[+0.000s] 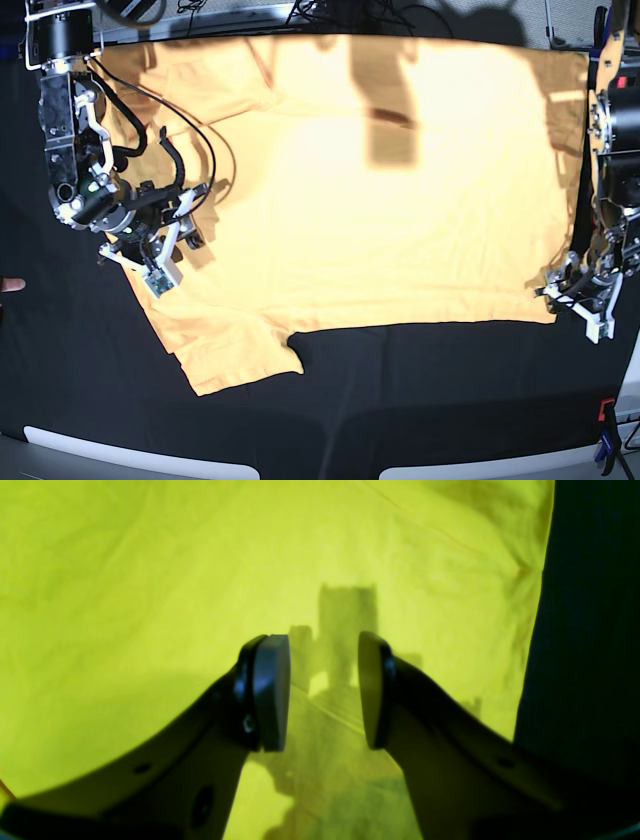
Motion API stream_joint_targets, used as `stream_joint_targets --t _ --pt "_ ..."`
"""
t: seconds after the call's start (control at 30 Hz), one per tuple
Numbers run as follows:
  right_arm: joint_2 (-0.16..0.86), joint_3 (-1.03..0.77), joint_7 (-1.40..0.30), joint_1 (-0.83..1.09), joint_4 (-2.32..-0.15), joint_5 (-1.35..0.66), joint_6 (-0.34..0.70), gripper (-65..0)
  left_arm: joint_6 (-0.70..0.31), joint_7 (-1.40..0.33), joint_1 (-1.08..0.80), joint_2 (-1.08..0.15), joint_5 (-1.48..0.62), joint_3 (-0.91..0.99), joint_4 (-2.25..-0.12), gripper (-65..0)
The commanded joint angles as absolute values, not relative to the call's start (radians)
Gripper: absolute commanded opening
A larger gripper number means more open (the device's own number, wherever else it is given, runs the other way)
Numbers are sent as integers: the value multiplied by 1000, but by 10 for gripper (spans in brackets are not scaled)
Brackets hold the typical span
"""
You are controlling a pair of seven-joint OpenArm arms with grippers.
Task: Layout the t-shirt on the table in an organized manner, then fold the t-shirt properly
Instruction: 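Release and move both grippers down to the shirt's hem corners, then grasp the hem corners with both grippers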
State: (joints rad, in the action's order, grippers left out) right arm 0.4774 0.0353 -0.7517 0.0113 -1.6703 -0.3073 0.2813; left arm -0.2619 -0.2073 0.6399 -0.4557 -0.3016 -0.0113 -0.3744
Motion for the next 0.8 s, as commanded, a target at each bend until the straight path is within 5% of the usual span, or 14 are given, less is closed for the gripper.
stream_joint_targets --t 0.0,0.27,0.4,0.47,0.6,0.77 --pt "491 26 -730 -8 -1687 -315 281 -428 -262 -198 667 -471 -303 -8 -385 -360" --pt "491 26 -730 -8 -1687 -315 282 -428 -496 -262 665 -457 -364 -8 -385 -386" --pt "491 26 -730 -10 -1687 -315 281 -428 -530 -284 665 -457 -379 -8 -385 -391" --pt "491 26 -725 -15 -1687 -314 281 -428 -535 -291 665 -457 -379 -8 -385 -439" --pt "493 25 -593 -20 -1687 -304 281 -428 -524 -270 665 -461 -379 -8 -385 -643" --pt "493 25 -618 -60 -1653 -233 281 -427 -497 -199 665 -460 -368 -8 -385 -650"
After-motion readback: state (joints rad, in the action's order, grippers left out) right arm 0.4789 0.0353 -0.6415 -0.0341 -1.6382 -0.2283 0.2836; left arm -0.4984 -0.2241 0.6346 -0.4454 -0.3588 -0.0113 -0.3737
